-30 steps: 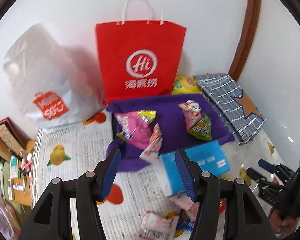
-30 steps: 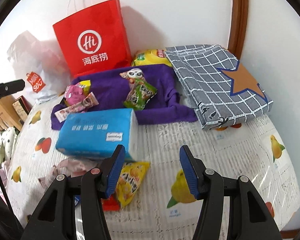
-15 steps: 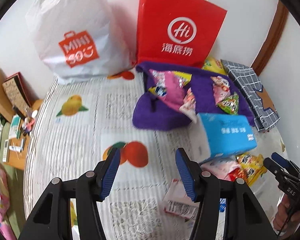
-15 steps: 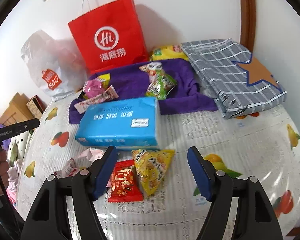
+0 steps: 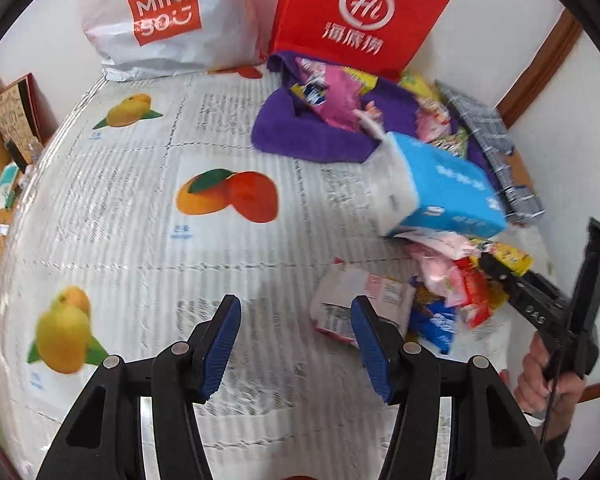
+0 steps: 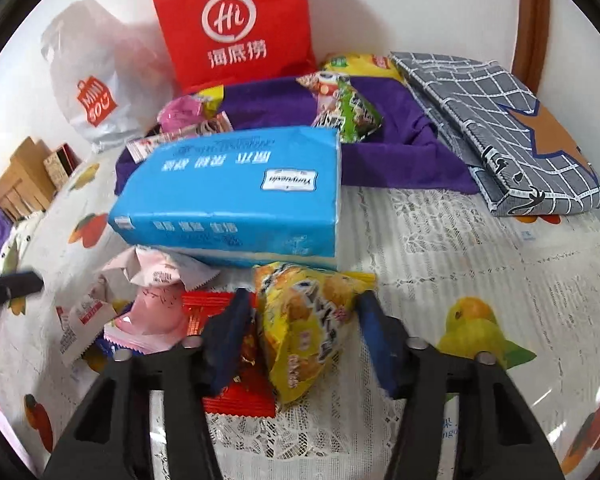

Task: Organize snacks
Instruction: 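Move both tools down to the snacks lying beside the blue tissue pack, then grasp the white paper packet with the left tool while the right tool grasps the yellow triangular bag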

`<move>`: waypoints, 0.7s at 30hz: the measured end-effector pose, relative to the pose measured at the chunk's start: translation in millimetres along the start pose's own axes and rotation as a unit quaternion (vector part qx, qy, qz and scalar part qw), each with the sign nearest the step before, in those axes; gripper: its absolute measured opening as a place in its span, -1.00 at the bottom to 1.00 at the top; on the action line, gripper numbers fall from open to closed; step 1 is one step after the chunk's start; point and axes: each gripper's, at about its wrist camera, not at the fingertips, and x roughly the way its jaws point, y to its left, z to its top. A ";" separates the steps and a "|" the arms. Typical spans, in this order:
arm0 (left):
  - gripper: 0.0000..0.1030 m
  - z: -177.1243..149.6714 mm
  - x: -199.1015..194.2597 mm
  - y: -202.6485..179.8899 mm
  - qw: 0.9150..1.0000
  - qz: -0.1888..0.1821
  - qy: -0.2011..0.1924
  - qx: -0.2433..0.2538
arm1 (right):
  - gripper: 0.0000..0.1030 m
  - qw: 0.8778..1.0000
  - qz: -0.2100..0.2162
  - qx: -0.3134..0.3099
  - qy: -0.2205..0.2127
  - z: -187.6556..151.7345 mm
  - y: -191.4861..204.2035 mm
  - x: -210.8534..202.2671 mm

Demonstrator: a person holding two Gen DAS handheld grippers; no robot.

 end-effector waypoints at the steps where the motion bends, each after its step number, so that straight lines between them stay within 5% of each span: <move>1: 0.06 -0.9 -0.7 -1.4 1.000 -0.003 -0.001 -0.001 | -0.09 1.000 0.004 -0.001 -0.001 -0.1 -2.5 -0.7; 10: 0.26 2.7 28.5 -50.0 0.996 -0.013 0.024 0.085 | -0.14 1.000 -0.006 -0.005 -0.024 -9.6 -25.1 -22.4; 13: 0.32 -7.4 48.0 -61.4 0.992 0.011 0.045 0.119 | -0.14 0.999 -0.003 0.003 -0.035 -15.1 -38.3 -35.3; 15: 0.39 -13.3 50.5 -63.4 0.991 0.036 0.022 0.125 | -0.14 0.999 0.001 0.004 -0.040 -19.6 -44.7 -41.6; 18: 0.39 -15.7 50.1 -62.6 0.992 0.035 0.006 0.117 | -0.14 0.999 0.007 0.004 -0.046 -25.1 -48.4 -42.7; 21: 0.14 -17.7 48.2 -62.0 0.992 0.047 -0.009 0.118 | -0.14 0.999 0.009 -0.002 -0.040 -26.8 -48.2 -34.3</move>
